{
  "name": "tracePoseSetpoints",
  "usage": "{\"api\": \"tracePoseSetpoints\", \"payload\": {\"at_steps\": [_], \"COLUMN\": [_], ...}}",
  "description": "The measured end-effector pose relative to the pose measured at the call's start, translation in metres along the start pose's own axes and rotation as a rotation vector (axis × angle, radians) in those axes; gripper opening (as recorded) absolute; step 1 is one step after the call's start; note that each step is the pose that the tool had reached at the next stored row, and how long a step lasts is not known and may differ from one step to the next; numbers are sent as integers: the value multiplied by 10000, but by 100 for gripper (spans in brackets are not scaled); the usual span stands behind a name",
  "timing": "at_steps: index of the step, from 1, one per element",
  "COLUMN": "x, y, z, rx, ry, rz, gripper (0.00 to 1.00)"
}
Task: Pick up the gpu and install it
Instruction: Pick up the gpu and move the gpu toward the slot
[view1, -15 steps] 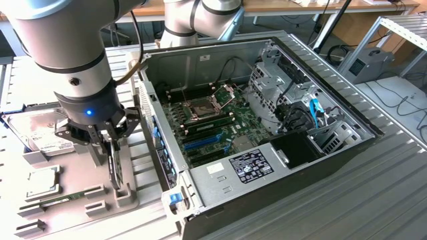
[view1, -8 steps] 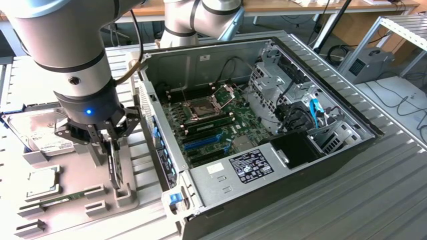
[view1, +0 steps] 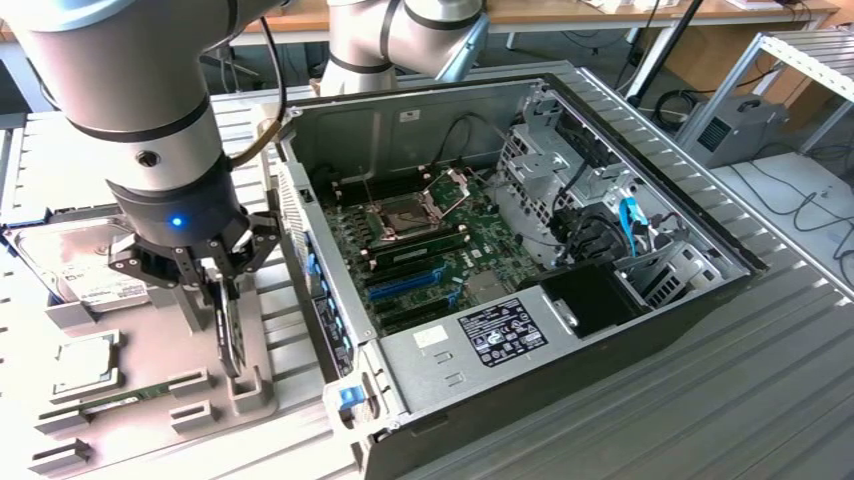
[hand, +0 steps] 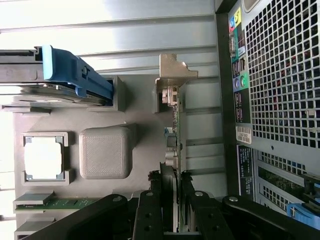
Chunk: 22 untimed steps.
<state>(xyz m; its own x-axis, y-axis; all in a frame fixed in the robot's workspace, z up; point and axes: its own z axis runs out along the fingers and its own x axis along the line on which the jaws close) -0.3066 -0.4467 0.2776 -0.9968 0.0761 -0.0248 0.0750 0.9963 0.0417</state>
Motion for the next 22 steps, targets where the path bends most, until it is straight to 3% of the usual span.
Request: {"api": "tracePoseSetpoints", "payload": {"at_steps": [4, 22], "x": [-1, -2], "y": [5, 7], "z": [-49, -87], "rx": [0, 0], "ry": [0, 0], "rz": [0, 0], "gripper": [26, 26]}}
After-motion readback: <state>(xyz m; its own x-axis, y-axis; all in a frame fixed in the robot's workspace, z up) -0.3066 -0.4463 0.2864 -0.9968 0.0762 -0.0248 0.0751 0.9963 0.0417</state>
